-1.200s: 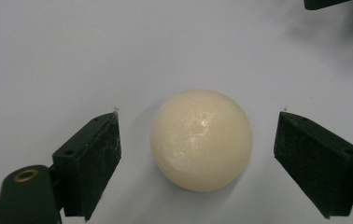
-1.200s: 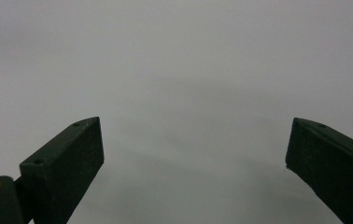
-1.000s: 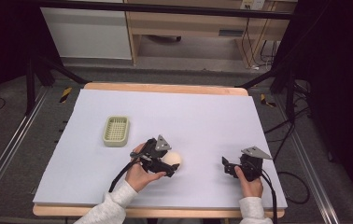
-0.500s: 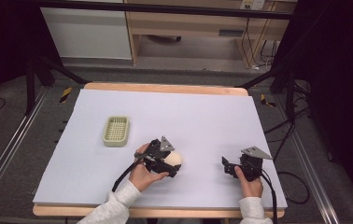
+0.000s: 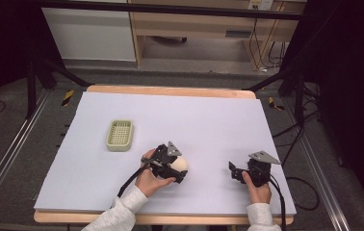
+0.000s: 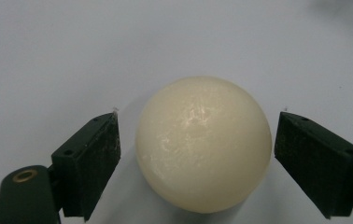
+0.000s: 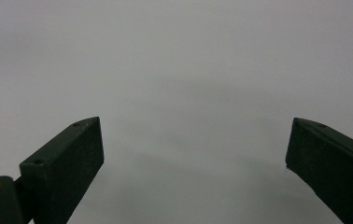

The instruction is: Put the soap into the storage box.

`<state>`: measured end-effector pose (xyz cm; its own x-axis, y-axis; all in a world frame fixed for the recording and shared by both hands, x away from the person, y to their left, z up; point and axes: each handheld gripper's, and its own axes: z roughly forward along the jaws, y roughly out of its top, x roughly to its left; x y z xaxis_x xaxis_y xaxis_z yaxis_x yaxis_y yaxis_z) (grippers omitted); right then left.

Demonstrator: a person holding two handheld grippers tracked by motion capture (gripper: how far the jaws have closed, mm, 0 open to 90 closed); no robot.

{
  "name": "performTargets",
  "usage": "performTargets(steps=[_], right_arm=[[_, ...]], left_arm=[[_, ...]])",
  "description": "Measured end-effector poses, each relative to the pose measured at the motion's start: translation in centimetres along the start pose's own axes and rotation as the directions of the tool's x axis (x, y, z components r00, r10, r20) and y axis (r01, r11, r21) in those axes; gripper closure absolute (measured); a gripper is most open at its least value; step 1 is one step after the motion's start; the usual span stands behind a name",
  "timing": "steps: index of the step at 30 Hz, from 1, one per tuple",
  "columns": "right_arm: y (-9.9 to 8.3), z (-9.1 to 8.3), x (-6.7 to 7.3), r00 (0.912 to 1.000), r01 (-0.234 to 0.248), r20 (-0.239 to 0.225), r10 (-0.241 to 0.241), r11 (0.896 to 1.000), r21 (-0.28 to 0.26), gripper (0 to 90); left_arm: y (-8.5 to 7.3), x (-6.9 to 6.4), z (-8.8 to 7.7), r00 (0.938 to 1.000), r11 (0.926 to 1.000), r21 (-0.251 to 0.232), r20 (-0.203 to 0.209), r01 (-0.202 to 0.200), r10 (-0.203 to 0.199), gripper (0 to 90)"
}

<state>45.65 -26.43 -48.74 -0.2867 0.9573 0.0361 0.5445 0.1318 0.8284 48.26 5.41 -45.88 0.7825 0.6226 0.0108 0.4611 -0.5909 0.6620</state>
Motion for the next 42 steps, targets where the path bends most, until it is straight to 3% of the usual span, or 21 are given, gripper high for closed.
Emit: performTargets(steps=[23,42], right_arm=[[0.02,-0.02,0.01,1.0,-0.005,-0.003,0.005,1.0,0.002,4.6],[0.02,-0.02,0.01,1.0,-0.005,-0.003,0.005,1.0,0.002,4.6]], left_arm=[[-0.12,-0.17,0.89,1.0,0.9997,0.023,0.003,-0.006,0.006,23.5],[-0.11,-0.37,0.75,0.9999,0.9995,0.026,-0.004,-0.015,0.016,24.0]])
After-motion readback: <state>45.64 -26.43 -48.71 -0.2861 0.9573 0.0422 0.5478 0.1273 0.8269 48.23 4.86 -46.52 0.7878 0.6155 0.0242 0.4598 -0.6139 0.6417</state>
